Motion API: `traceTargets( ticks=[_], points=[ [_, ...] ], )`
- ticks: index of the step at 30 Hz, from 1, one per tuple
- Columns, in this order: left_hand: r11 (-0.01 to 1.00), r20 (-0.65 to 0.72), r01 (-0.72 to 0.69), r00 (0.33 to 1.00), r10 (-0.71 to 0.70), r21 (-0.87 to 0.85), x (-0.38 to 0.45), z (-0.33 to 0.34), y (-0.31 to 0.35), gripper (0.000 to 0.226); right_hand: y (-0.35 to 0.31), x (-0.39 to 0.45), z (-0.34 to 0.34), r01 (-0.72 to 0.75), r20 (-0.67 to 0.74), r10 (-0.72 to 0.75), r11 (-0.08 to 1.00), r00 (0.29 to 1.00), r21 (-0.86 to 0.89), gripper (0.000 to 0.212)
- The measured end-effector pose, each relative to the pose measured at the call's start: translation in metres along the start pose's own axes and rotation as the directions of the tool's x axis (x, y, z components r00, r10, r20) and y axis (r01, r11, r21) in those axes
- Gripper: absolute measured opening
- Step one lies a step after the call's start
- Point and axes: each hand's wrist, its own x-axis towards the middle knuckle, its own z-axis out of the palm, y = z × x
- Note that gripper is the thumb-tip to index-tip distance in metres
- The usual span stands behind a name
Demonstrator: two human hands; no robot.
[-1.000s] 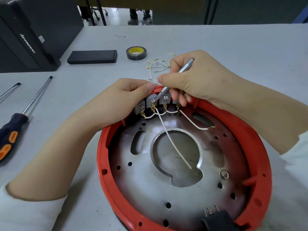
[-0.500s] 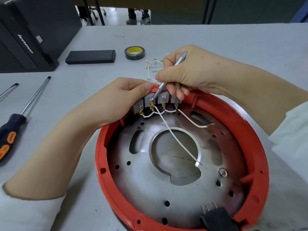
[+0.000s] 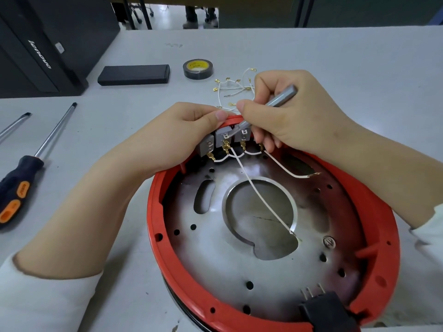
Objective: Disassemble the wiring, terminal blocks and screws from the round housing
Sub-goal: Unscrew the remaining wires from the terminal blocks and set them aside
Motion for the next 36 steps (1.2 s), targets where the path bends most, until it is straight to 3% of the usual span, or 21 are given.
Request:
traceTargets(
  ticks=[5, 17, 25, 36],
  points=[
    [1.000, 0.003, 0.001, 1.000, -0.001, 0.026, 0.000, -0.001, 0.000, 0.027, -0.003, -0.001, 0.000, -0.006, 0.004, 0.006, 1.000, 1.000, 0.001, 0.034],
    [0.999, -0.006, -0.031, 0.999, 0.031, 0.020, 0.000, 0.000, 0.001, 0.028, -0.013, 0.021, -0.002, -0.213, 0.153, 0.213, 0.977, 0.965, -0.018, 0.033],
    [1.000, 0.013, 0.003, 1.000, -0.003, -0.019, 0.000, 0.001, 0.002, 0.029, -0.007, 0.005, 0.003, -0.089, -0.030, 0.088, 0.996, 0.996, -0.014, 0.031],
    [1.000, 0.015, 0.004, 1.000, -0.004, 0.009, 0.000, 0.000, 0.000, 0.029, -0.004, 0.003, 0.002, -0.076, 0.004, 0.076, 0.997, 0.997, 0.018, 0.032]
  ],
)
